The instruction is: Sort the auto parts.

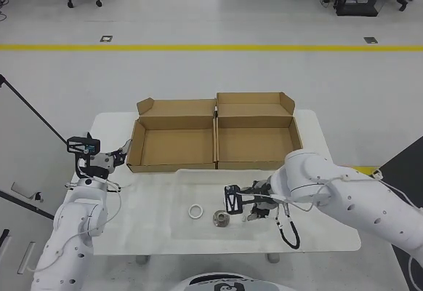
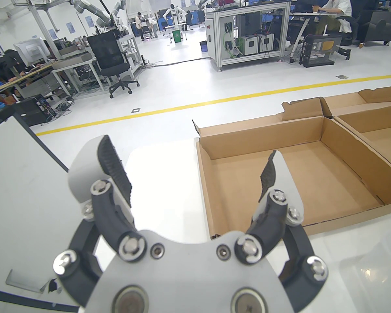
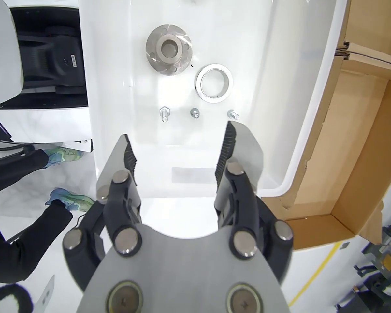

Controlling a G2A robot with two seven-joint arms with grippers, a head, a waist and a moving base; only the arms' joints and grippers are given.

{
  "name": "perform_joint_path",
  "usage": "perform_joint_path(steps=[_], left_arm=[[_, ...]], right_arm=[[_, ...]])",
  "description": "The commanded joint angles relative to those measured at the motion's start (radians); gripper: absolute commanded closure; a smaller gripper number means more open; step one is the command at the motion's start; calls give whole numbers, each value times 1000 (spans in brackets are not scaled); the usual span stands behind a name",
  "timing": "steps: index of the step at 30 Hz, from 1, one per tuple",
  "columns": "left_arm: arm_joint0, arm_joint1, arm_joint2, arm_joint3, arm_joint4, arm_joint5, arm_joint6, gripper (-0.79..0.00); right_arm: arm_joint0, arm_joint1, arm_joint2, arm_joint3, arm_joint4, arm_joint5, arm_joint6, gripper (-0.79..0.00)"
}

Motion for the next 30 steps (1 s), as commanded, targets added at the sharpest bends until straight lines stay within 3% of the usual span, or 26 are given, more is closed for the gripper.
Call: perform_joint_path(steps=[1, 30], left_arm=[[0, 0, 0, 0, 0, 0, 0, -785], [0, 0, 0, 0, 0, 0, 0, -785]], right_arm=[[11, -9, -18, 15, -7, -3, -3, -345], [139, -128, -257, 200, 43, 11, 11, -339]])
